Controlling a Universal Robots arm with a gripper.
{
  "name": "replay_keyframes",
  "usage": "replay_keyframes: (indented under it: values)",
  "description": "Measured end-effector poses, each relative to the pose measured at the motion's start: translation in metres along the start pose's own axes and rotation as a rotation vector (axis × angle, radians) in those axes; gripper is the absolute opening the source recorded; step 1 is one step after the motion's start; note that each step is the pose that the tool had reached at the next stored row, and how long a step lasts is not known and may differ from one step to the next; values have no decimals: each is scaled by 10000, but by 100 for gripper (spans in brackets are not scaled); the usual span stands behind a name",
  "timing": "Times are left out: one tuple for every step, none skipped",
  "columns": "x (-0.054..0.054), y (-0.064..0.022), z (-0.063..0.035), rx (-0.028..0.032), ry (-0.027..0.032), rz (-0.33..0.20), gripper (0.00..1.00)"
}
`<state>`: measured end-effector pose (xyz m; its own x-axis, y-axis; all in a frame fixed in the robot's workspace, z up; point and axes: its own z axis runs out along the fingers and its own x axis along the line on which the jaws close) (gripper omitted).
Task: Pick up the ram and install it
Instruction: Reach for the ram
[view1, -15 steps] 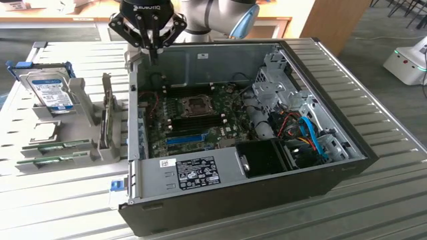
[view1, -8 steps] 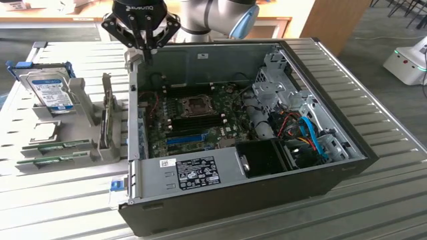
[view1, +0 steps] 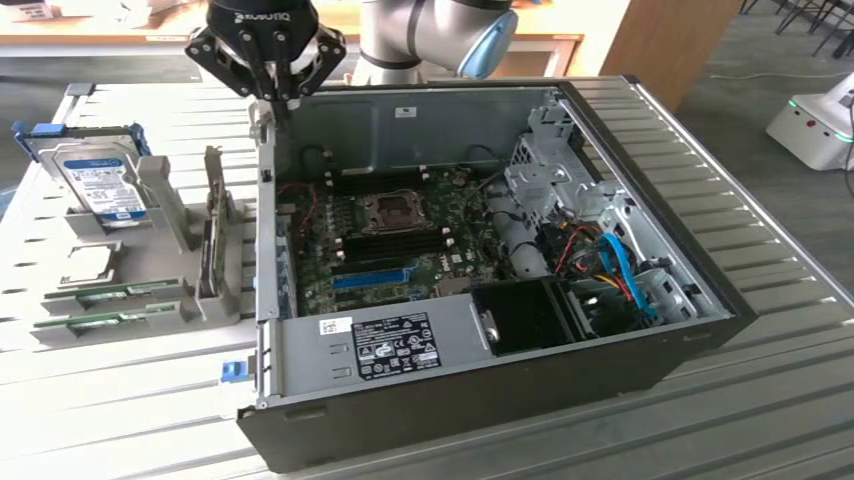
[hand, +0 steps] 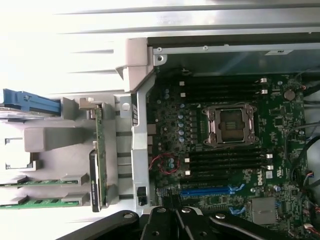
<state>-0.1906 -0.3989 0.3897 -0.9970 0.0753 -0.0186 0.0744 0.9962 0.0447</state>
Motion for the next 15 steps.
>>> replay_keyframes:
  values:
    - [16,-1,1,0,2,0,10]
    - [32,-2,1,0,4,1,10]
    - [47,-3,1,1,6,1,10]
    - [64,-5,2,1,8,1,10]
    - [80,-6,2,1,10,1,10]
    - [99,-7,3,1,12,2,10]
    - [116,-9,3,1,13,1,10]
    - [134,-10,4,2,15,1,10]
    - [151,-12,4,1,17,0,10]
    - [168,-13,5,2,18,0,10]
    - [185,-14,5,2,20,1,10]
    - [203,-16,6,2,22,1,10]
    - [220,-17,6,2,24,1,10]
    - [236,-18,7,2,26,2,10]
    - [253,-19,7,2,29,2,10]
